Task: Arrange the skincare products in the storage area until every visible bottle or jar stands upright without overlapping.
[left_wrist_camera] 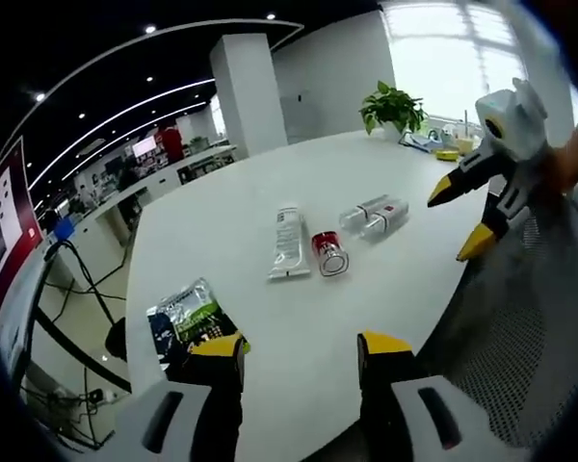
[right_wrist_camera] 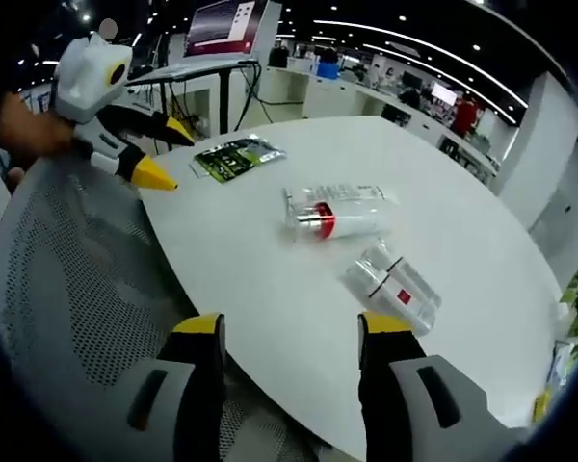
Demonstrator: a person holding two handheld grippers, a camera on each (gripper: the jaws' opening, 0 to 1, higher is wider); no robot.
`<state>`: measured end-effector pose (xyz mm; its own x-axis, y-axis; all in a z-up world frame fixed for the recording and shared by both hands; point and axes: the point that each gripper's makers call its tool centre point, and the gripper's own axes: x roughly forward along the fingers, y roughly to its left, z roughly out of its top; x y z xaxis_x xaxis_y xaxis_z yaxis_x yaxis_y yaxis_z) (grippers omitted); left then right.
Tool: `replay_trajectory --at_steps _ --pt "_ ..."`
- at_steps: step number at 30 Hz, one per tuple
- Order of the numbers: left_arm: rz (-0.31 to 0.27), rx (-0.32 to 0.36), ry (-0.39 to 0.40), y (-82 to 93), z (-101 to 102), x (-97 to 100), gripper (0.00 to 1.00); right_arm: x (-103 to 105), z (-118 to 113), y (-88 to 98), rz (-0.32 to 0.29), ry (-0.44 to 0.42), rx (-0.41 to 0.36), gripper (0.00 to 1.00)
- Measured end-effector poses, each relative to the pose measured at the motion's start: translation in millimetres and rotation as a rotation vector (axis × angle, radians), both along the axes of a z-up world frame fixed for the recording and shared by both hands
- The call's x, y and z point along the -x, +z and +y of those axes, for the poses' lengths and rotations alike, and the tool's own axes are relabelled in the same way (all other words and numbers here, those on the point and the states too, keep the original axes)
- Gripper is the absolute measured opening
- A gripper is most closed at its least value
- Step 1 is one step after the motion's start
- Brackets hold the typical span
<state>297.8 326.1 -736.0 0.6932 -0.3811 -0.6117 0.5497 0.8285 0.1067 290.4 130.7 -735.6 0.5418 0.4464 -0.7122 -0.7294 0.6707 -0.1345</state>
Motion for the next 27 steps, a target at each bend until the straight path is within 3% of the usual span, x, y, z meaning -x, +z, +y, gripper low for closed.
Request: replay_trajectory --at_steps 3,7,11,19,21,23,27 --pt "-0.003 -0.008 0.013 0.4 2.9 -2.2 0.49 1.1 10.3 11.7 -0.004 0.019 -0.092 0.44" --pt "0.003 -0.021 0.013 -2.0 4.0 -0.9 0.5 11.9 21.0 9.6 -0.022 0.114 -0.062 0.42" --pt "0.028 -0.049 -0.006 -8.8 3.4 1.5 0.5 15.3 19.7 5.4 -0.013 0.135 -0.027 0.42" --pt "0.007 -0.054 0.003 -5.5 5.0 -0.6 0.57 -2.4 2.3 14.1 0.025 -0.014 -0.114 0.42" --pt "0.006 -0.058 0.004 -5.6 5.7 -0.9 0.57 -0.2 3.6 13.5 0.076 -0.003 -0.134 0.43" --pt "0.009 -0.059 0.003 -6.0 5.6 -0.7 0.57 -5.7 0.5 19.3 0.145 -0.067 -0.21 0.46" --pt "0.016 -0.069 0.009 -7.8 7.9 -0.9 0.57 -43.5 -4.2 42.9 0.082 -0.087 -0.251 0.52"
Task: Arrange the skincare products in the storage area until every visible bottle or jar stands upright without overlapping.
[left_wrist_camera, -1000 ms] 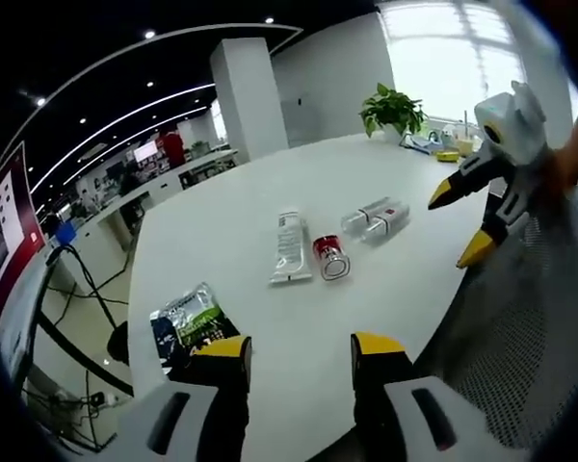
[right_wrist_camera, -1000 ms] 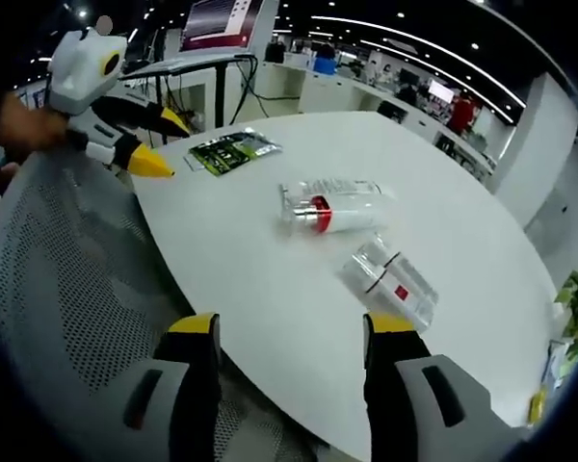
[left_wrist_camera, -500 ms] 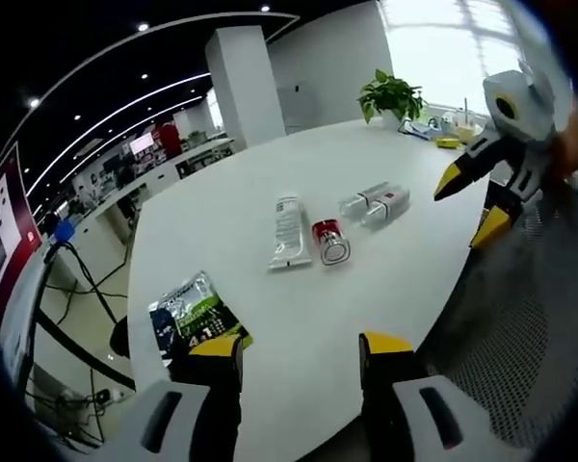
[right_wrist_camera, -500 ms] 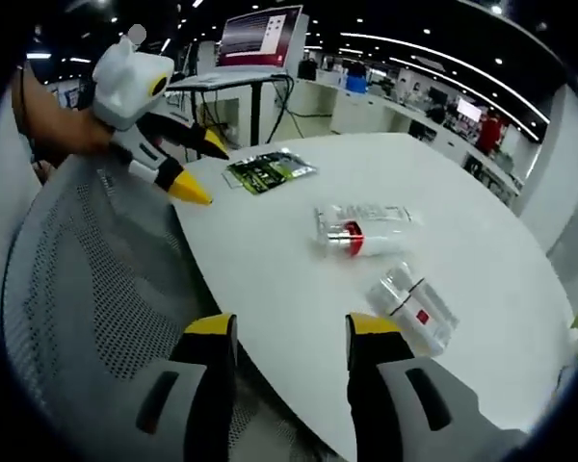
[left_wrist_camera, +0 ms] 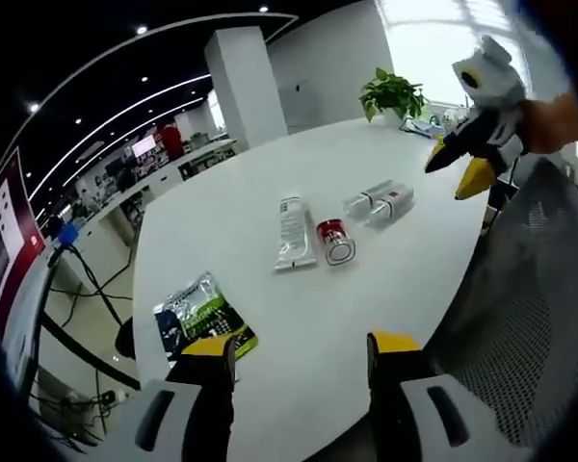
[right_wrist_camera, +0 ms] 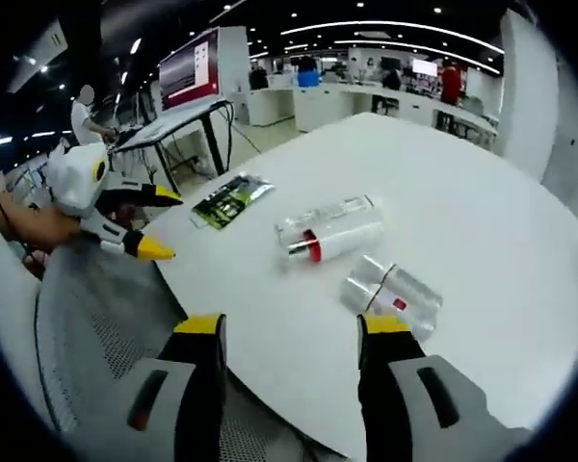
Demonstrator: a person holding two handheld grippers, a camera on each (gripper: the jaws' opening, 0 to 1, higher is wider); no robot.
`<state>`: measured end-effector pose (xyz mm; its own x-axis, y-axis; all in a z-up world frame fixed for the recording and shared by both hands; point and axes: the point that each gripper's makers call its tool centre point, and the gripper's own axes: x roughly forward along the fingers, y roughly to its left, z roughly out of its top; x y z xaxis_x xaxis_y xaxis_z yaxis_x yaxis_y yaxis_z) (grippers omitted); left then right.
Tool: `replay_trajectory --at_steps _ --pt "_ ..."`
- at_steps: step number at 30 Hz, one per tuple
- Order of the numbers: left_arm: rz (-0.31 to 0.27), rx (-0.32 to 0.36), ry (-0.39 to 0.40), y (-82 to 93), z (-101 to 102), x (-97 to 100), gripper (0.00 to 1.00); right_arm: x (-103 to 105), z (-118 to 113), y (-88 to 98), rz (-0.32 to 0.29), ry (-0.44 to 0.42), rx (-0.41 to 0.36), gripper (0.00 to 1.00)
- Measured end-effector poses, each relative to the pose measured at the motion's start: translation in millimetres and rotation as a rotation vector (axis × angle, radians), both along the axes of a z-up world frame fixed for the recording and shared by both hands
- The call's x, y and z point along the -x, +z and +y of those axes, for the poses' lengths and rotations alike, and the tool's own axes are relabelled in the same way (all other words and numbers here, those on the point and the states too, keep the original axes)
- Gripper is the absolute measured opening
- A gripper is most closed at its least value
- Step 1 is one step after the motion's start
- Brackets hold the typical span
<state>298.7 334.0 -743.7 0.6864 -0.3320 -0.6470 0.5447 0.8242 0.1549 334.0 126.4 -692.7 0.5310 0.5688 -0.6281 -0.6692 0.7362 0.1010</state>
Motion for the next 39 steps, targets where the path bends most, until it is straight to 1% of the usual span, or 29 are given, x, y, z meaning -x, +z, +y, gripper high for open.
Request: replay_trajectory --at_steps 2,3,5,6,7,8,9,11,13,15,16,18,19,22,24,26,28,33,35,36,37,38,39 --pt "0.001 0.0 0.006 0.1 1.0 -0.1 0.57 -15.3 -0.4 4.8 -0.023 -0.006 -0.005 0.53" --pt "-0.002 0.0 0.008 0.9 1.1 -0.1 0.57 -21.6 0.2 6.2 -0.023 -0.003 -0.004 0.55" --pt "-0.008 -0.001 0.008 2.1 1.2 -0.4 0.57 -35.8 1.3 10.1 -0.015 0.006 0.007 0.6" --pt "-0.007 -0.001 0.009 2.0 1.2 -0.4 0.57 -46.0 1.2 17.0 -0.03 -0.006 -0.007 0.64" --pt "-0.005 0.001 0.01 2.0 0.9 -0.2 0.57 -51.4 2.8 22.0 -0.039 -0.006 -0.024 0.66" --pt "-0.004 0.004 0.012 2.0 0.7 -0.2 0.57 -59.3 3.3 29.3 -0.059 -0.019 -0.036 0.66" --pt "-0.005 0.009 0.014 2.5 0.4 -0.5 0.57 -64.2 2.0 32.4 -0.073 -0.023 -0.029 0.65" --pt "-0.007 0.026 0.028 4.1 0.6 -1.8 0.57 -71.8 2.6 38.4 -0.085 -0.015 -0.029 0.63" --pt "-0.003 0.043 0.041 4.9 0.6 -2.6 0.57 -79.2 3.9 44.9 -0.094 -0.01 -0.042 0.65" --pt "-0.003 0.044 0.041 4.8 0.5 -2.5 0.57 -83.7 9.3 51.5 -0.113 0.03 -0.05 0.65" --pt "-0.001 0.041 0.041 4.2 0.6 -2.4 0.57 -86.1 9.3 52.7 -0.12 0.036 -0.034 0.65" --pt "0.003 0.037 0.038 3.2 0.4 -1.9 0.57 -90.0 12.4 55.2 -0.153 0.099 0.008 0.65" --pt "0.003 0.035 0.037 2.7 0.7 -2.0 0.57 -93.1 13.6 55.8 -0.166 0.127 0.043 0.65" --pt "0.009 0.029 0.04 1.0 1.6 -2.2 0.57 -101.0 19.7 57.8 -0.204 0.197 0.101 0.65" --pt "0.012 0.026 0.043 0.3 2.4 -2.3 0.57 -105.7 25.1 56.7 -0.215 0.248 0.136 0.63" --pt "0.008 0.026 0.048 1.1 3.1 -2.9 0.57 -110.5 26.6 50.2 -0.197 0.277 0.189 0.6" --pt "0.008 0.023 0.049 1.1 3.5 -2.8 0.57 -117.4 29.3 45.0 -0.2 0.311 0.24 0.6" --pt "0.012 0.024 0.056 0.4 5.2 -3.7 0.56 -125.4 44.9 39.5 -0.212 0.411 0.296 0.58" --pt "0.011 0.037 0.067 1.4 5.7 -4.5 0.56 -127.6 47.6 33.4 -0.205 0.459 0.345 0.57" --pt "0.01 0.037 0.067 1.4 5.7 -4.6 0.56 -130.1 49.0 31.6 -0.212 0.474 0.364 0.57" --pt "0.009 0.035 0.068 1.5 5.9 -4.5 0.56 -131.1 52.5 29.4 -0.217 0.507 0.382 0.58" --pt "0.01 0.034 0.067 1.4 6.0 -4.4 0.56 -132.1 55.2 28.2 -0.216 0.518 0.388 0.58" --pt "0.01 0.035 0.068 1.2 5.8 -4.5 0.56 -133.8 59.5 26.8 -0.219 0.546 0.401 0.57"
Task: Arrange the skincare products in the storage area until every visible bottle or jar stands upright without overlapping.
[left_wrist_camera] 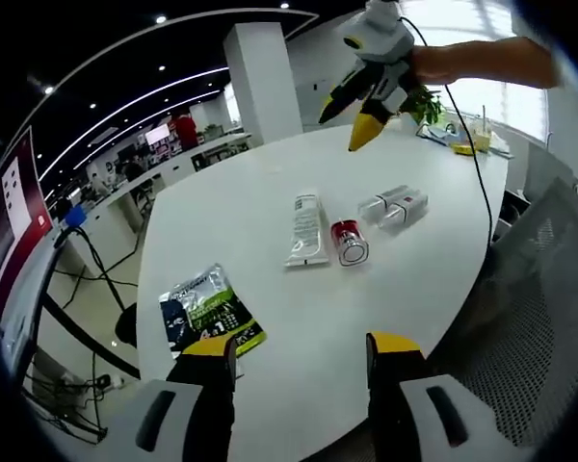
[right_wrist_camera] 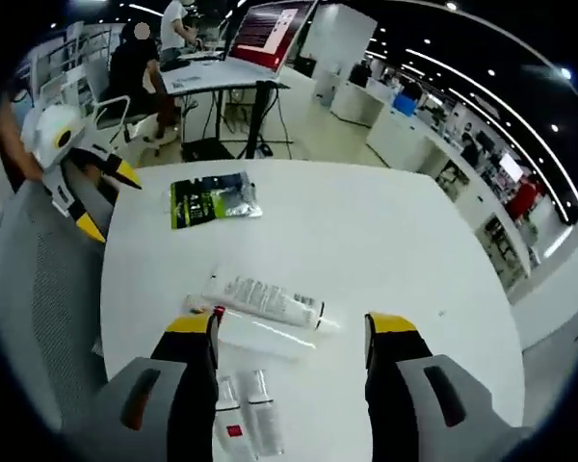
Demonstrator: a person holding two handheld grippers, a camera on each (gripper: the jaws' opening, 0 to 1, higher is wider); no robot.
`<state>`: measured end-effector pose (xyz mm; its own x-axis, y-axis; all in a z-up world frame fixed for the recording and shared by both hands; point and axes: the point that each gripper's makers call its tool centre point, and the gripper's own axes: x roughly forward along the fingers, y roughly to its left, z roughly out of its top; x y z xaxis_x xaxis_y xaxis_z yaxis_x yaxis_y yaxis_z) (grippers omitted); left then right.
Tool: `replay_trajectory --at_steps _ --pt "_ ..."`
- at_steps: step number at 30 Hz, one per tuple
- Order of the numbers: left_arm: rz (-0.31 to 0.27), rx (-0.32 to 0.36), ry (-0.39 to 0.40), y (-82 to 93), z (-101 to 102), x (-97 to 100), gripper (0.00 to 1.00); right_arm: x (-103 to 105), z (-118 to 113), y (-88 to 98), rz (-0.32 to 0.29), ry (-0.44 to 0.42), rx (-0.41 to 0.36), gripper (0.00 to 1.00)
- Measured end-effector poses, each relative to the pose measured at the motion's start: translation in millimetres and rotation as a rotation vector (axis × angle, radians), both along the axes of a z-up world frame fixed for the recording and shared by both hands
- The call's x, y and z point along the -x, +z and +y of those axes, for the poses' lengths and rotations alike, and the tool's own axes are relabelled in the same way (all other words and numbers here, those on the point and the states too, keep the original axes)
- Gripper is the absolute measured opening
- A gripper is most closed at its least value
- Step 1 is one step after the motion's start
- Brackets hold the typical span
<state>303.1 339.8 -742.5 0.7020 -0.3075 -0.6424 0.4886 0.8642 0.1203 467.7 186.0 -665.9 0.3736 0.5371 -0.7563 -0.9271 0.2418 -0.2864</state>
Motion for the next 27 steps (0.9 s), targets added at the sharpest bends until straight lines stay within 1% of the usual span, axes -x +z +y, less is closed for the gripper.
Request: replay_trajectory --at_steps 2,4,8,10,11,15,16,18,19,21,22,23,24,26,27 --pt "0.003 0.003 0.006 -0.4 0.6 -0.1 0.55 -4.1 5.8 -1.5 -0.005 0.02 0.011 0.56" --pt "0.008 0.001 0.012 -1.5 1.5 0.0 0.55 -8.5 11.1 -5.7 -0.003 0.056 0.045 0.55" --pt "0.018 -0.01 0.014 -4.2 3.3 0.9 0.54 -15.4 24.8 -12.2 -0.008 0.119 0.085 0.54" --pt "0.023 -0.012 0.016 -4.9 4.0 1.3 0.53 -17.0 29.9 -19.6 0.009 0.16 0.124 0.52" --pt "0.025 -0.014 0.016 -5.4 4.3 1.6 0.53 -22.4 33.7 -24.3 0.005 0.179 0.132 0.52" --pt "0.027 -0.019 0.019 -6.4 5.8 2.1 0.51 -33.0 40.6 -37.0 0.004 0.218 0.187 0.5" --pt "0.034 -0.022 0.03 -8.5 9.0 2.0 0.49 -39.2 43.4 -50.2 0.009 0.278 0.26 0.47" --pt "0.039 -0.026 0.03 -9.7 9.7 2.3 0.49 -41.6 43.5 -54.8 0.002 0.303 0.293 0.46" --pt "0.047 -0.026 0.027 -11.0 8.9 3.3 0.49 -42.7 44.1 -60.4 0.002 0.334 0.321 0.45" --pt "0.051 -0.033 0.02 -11.9 8.3 4.4 0.48 -41.4 41.9 -72.0 0.032 0.379 0.377 0.45" --pt "0.05 -0.033 0.021 -11.6 8.5 4.3 0.48 -43.9 42.7 -77.9 0.032 0.39 0.392 0.45" --pt "0.05 -0.037 0.023 -11.5 9.3 4.2 0.47 -44.2 41.8 -80.0 0.036 0.396 0.404 0.45" --pt "0.05 -0.044 0.027 -11.8 10.7 4.2 0.46 -42.9 40.6 -85.8 0.053 0.418 0.432 0.44" --pt "0.048 -0.046 0.023 -11.6 10.7 4.2 0.44 -43.5 44.3 -92.0 0.045 0.448 0.447 0.43" --pt "0.046 -0.047 0.023 -11.5 10.7 4.1 0.44 -41.2 43.9 -96.0 0.055 0.478 0.478 0.43"
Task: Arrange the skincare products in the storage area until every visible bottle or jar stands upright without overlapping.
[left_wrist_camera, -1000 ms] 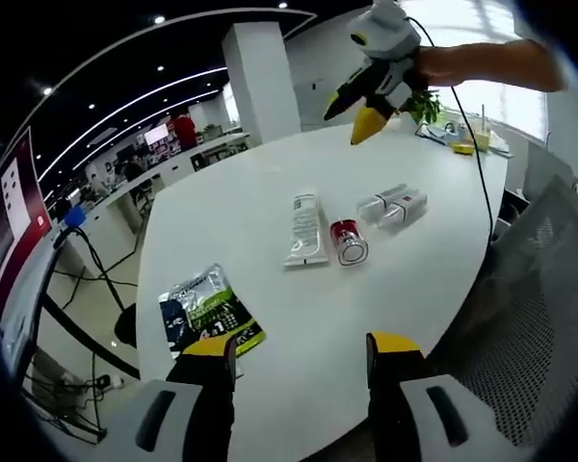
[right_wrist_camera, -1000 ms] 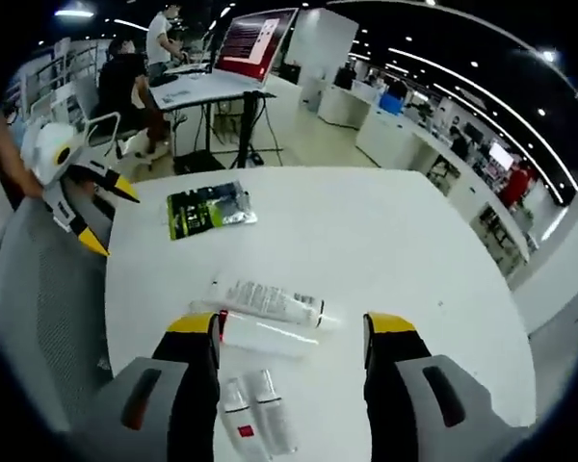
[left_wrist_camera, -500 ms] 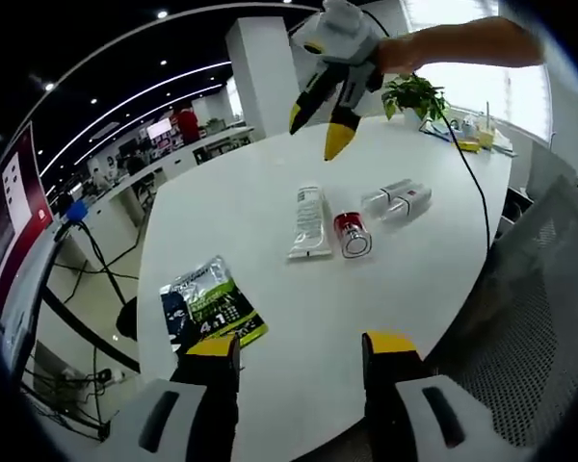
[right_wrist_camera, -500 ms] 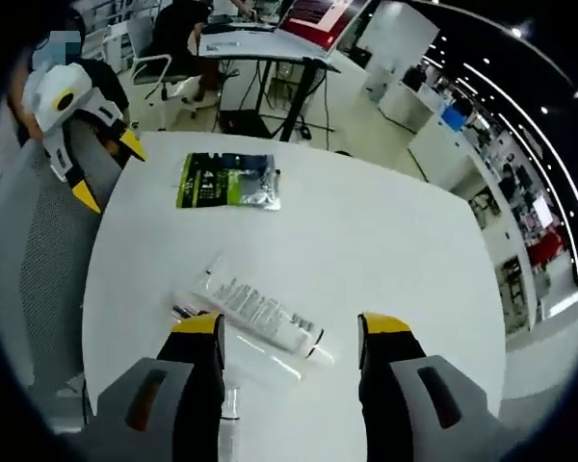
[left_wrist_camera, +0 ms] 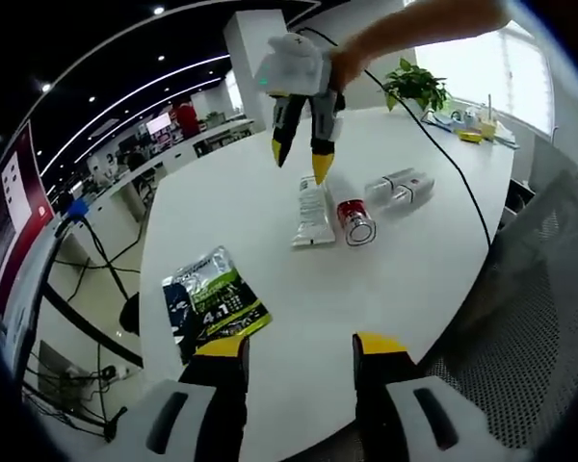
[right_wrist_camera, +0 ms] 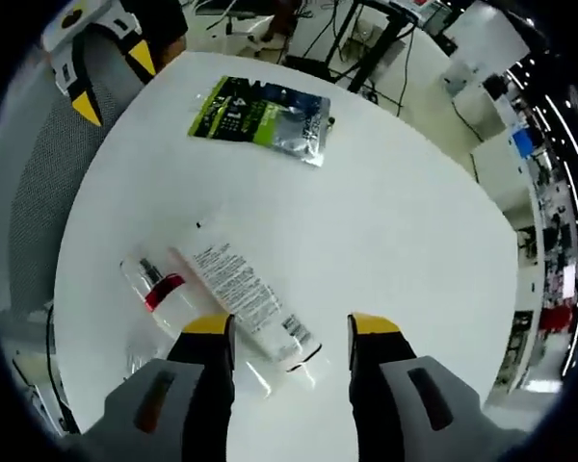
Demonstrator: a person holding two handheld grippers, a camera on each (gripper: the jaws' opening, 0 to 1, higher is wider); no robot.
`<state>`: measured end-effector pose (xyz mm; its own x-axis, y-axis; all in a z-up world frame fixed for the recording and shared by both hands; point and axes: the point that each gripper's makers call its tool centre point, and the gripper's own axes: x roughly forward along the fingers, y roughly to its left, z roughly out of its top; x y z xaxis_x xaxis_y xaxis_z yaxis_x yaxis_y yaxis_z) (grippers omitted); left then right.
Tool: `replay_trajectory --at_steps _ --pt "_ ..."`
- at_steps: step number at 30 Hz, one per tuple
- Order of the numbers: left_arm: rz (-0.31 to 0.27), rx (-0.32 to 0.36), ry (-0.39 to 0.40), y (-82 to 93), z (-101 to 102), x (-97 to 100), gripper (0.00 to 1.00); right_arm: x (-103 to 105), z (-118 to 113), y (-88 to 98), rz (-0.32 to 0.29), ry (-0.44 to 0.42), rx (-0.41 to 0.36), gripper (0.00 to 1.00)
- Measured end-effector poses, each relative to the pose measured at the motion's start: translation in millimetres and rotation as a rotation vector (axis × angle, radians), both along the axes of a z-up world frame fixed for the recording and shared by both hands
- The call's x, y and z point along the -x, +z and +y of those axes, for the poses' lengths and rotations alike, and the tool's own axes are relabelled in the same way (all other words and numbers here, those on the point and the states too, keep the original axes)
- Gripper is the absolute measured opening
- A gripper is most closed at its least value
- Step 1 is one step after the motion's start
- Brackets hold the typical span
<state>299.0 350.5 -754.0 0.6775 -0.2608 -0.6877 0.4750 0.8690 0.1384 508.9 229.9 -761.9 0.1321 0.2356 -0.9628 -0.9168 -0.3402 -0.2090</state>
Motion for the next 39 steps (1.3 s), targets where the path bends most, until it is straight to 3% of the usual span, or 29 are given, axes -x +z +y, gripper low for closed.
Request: replay_trajectory --at_steps 6,15,31,39 --pt "0.0 0.0 0.008 -0.1 1.5 -0.4 0.42 8.7 3.3 -17.5 0.033 0.116 0.091 0.42" --pt "-0.002 -0.004 0.01 0.7 2.7 -0.1 0.39 14.3 2.7 -31.9 0.074 0.188 0.167 0.44" --pt "0.013 -0.017 -0.008 -3.2 2.2 2.1 0.36 9.4 1.6 -49.7 0.084 0.208 0.213 0.38" --pt "0.015 -0.021 -0.015 -4.3 1.7 2.5 0.35 13.2 0.8 -52.8 0.123 0.221 0.245 0.34"
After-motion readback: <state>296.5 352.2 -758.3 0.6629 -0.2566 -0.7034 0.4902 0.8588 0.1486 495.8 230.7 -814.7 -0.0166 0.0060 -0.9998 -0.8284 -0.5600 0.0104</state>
